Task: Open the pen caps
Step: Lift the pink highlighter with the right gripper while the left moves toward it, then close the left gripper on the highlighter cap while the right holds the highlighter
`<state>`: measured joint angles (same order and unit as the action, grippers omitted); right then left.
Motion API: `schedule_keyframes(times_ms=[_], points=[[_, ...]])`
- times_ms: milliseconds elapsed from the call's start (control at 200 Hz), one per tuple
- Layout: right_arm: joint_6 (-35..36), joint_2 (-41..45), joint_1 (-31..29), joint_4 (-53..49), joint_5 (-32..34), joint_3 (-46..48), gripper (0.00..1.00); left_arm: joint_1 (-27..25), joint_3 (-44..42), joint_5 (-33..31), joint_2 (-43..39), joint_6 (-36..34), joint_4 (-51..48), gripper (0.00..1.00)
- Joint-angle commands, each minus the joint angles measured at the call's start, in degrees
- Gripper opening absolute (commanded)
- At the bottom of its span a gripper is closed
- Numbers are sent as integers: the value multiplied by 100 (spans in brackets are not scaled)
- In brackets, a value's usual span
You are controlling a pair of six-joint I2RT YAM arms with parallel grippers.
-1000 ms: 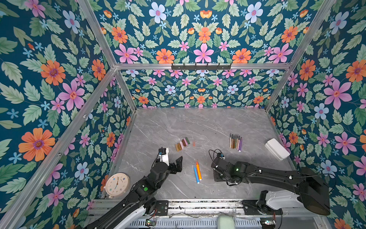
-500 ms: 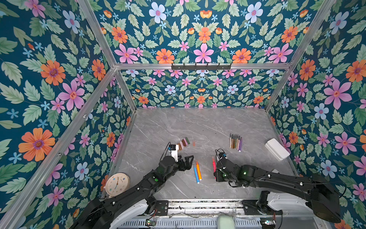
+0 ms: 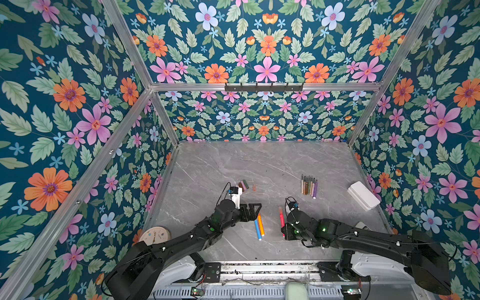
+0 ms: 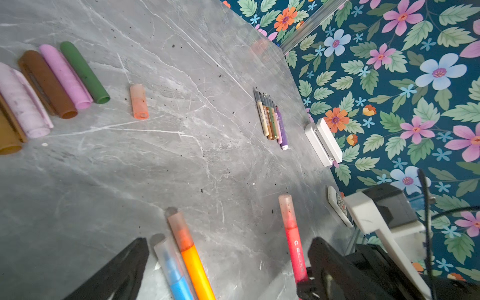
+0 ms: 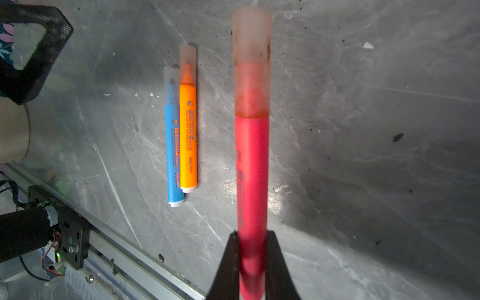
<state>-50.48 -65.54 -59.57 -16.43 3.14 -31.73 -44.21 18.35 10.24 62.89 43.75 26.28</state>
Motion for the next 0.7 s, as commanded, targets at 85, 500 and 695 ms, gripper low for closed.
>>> schedule_keyframes(times_ms=[85, 500, 695], points=[[234, -134, -6, 408, -285, -10, 3, -7, 149, 413, 208, 95, 354, 95], [492, -52, -11, 901, -781, 86, 1, -27, 204, 1220, 585, 382, 1153, 82], [688, 39, -163, 1159, -912, 35, 1, -30, 228, 1419, 813, 537, 1430, 79]])
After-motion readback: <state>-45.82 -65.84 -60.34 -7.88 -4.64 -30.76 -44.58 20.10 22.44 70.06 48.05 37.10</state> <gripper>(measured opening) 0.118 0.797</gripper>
